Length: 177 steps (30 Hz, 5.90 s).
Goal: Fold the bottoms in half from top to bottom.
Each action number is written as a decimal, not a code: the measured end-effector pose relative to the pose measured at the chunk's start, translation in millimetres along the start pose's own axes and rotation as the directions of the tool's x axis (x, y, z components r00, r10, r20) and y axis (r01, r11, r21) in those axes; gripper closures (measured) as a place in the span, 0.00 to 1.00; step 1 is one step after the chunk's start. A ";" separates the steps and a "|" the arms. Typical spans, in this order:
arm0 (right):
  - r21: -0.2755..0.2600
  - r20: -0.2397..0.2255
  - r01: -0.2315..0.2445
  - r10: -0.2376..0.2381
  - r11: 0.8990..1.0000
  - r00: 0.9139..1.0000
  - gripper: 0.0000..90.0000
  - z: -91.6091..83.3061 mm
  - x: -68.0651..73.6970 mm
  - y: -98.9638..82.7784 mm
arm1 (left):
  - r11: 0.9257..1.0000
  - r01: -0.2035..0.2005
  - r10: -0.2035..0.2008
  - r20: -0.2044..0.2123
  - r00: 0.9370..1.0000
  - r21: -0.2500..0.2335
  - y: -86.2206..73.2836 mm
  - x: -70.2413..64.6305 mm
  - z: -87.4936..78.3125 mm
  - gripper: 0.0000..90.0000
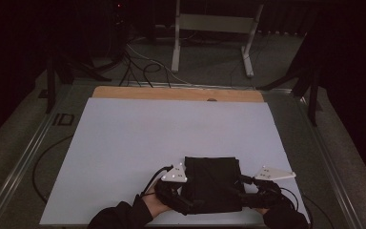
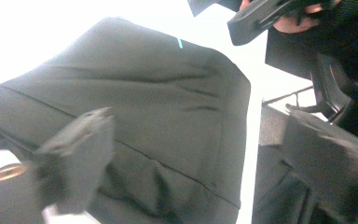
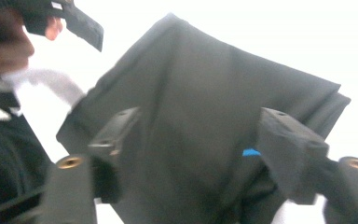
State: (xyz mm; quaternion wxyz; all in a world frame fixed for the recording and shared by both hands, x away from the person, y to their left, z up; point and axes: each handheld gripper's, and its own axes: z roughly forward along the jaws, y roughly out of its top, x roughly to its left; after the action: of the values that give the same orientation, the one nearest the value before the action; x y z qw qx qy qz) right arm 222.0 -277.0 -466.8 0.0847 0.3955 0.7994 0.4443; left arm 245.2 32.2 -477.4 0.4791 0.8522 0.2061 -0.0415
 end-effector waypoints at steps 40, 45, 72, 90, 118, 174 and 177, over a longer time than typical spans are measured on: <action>-0.009 0.196 -0.028 0.029 1.000 0.980 0.11 27.9 -19.2 25.8 | 0.987 0.155 -0.159 -0.130 0.979 -0.041 6.4 30.6 7.9 0.00; 0.008 0.214 -0.044 0.041 0.999 0.976 0.11 32.4 -22.7 20.6 | 0.985 0.169 -0.171 -0.141 0.975 -0.025 2.6 35.5 12.0 0.00; 0.081 0.212 -0.132 0.112 0.988 0.971 0.11 50.8 -42.5 2.0 | 0.943 0.325 -0.314 -0.133 0.940 0.069 -7.7 58.7 36.8 0.00; 0.138 0.126 -0.223 0.206 0.965 0.970 0.15 60.4 -48.5 -2.0 | 0.932 0.357 -0.349 -0.107 0.931 0.061 -7.5 60.1 40.2 0.18; 0.194 0.122 -0.080 0.057 0.978 0.991 0.78 68.0 -23.2 0.2 | 0.936 0.338 -0.327 -0.109 0.939 0.095 -5.3 59.2 49.8 0.77; -0.041 0.137 0.044 -0.038 0.998 0.990 0.90 18.5 -3.7 62.6 | 0.990 0.136 -0.139 -0.106 0.985 -0.035 64.2 34.4 -16.5 0.82; -0.052 0.138 0.056 -0.048 0.997 0.989 0.90 18.3 -1.1 70.9 | 0.990 0.134 -0.138 -0.114 0.984 -0.047 67.6 35.7 -23.3 0.82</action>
State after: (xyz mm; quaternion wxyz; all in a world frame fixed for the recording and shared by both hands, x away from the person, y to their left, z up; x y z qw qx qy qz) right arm 271.1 -245.3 -422.8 0.1618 0.4016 0.7891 0.4358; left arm 301.2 31.9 -420.4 0.4790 0.8275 0.2924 -0.0200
